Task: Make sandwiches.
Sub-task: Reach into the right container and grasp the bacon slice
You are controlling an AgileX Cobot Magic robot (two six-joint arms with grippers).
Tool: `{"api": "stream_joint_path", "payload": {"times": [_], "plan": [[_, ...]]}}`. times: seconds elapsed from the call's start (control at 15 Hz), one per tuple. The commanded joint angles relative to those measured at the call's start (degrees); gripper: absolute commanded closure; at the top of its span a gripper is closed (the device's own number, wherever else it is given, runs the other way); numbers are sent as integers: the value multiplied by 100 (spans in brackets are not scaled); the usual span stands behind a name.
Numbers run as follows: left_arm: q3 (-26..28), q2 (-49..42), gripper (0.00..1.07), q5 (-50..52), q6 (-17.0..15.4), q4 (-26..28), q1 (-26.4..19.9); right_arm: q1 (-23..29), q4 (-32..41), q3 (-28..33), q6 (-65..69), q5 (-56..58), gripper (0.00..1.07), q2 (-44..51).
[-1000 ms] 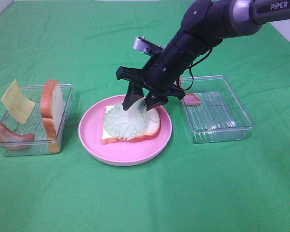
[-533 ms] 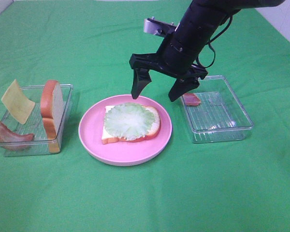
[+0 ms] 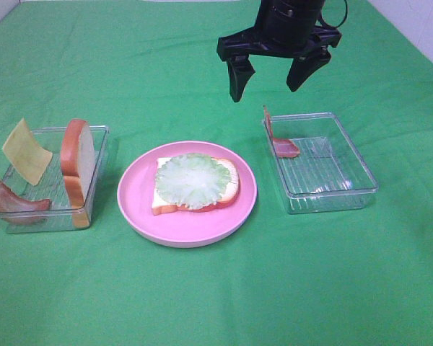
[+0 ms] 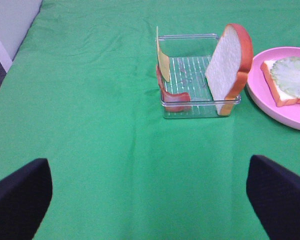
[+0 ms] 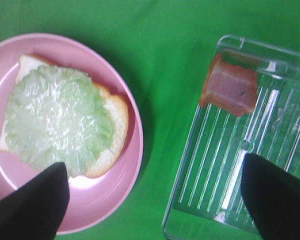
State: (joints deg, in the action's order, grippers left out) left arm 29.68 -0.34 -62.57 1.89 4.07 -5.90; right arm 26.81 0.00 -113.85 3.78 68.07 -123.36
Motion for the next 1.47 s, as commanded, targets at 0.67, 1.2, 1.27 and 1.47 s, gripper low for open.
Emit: {"api": "stream_joint_path", "payload": {"times": [0.67, 1.2, 1.27, 1.47], "plan": [[-17, -86, 4, 80, 17, -6, -17, -670, 447, -1375, 418, 785, 19, -1450], [-17, -86, 4, 80, 17, -6, -17, -670, 579, -1375, 418, 688, 22, -1793], [-17, -86, 4, 80, 17, -6, -17, -670, 579, -1375, 418, 676, 23, -1793], [-17, -86, 4, 80, 17, -6, -17, -670, 539, -1375, 418, 676, 44, -1793]]}}
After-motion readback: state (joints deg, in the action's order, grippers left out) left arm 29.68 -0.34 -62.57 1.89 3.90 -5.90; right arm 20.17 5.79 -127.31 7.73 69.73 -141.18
